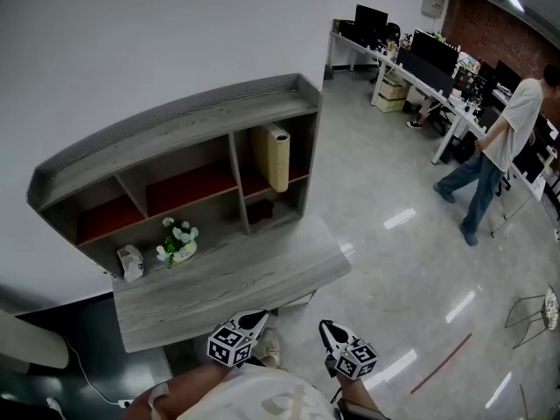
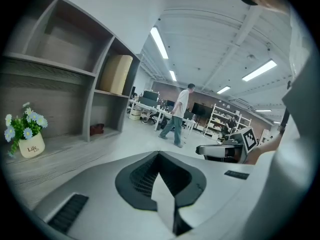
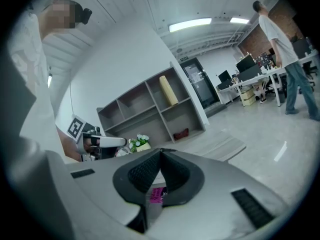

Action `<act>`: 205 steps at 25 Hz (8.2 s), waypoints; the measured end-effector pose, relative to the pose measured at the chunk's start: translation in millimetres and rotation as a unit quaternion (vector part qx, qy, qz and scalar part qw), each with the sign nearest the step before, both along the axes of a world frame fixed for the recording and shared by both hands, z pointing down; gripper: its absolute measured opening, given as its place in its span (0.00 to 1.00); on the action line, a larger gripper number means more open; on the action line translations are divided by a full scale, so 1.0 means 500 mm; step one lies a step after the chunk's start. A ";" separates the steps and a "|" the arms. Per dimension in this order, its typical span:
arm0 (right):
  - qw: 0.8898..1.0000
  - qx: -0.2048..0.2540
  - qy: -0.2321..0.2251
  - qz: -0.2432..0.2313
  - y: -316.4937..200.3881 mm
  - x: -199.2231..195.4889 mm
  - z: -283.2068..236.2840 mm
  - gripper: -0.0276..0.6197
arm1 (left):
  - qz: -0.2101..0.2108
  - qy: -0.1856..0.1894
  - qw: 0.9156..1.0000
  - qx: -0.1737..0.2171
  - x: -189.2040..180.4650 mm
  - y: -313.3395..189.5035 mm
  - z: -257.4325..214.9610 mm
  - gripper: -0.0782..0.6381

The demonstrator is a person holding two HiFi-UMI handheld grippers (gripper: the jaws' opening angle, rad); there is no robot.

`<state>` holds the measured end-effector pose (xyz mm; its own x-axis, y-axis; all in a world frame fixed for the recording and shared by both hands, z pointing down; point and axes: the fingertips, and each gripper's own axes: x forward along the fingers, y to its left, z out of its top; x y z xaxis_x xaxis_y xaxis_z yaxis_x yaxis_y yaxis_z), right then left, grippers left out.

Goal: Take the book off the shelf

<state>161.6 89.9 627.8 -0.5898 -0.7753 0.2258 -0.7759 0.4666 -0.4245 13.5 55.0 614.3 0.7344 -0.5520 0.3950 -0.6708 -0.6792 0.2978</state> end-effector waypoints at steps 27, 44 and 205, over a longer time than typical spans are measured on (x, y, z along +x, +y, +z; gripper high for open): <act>0.999 0.004 0.027 -0.038 -0.320 -0.017 -0.012 0.05 | -0.038 0.023 0.999 0.021 -0.012 -0.295 -0.012 0.11; 0.997 0.033 0.053 -0.051 -0.516 -0.065 -0.059 0.05 | -0.086 0.036 0.995 0.030 -0.110 -0.391 -0.009 0.11; 0.993 0.109 0.028 -0.039 -0.741 -0.131 -0.211 0.38 | -0.150 0.039 0.988 0.001 -0.194 -0.378 0.046 0.11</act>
<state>96.2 -280.6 522.5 -0.6417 -0.7614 0.0926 -0.7531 0.6026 -0.2641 -83.7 -134.1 637.5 0.5662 -0.7498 0.3425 -0.8169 -0.4547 0.3549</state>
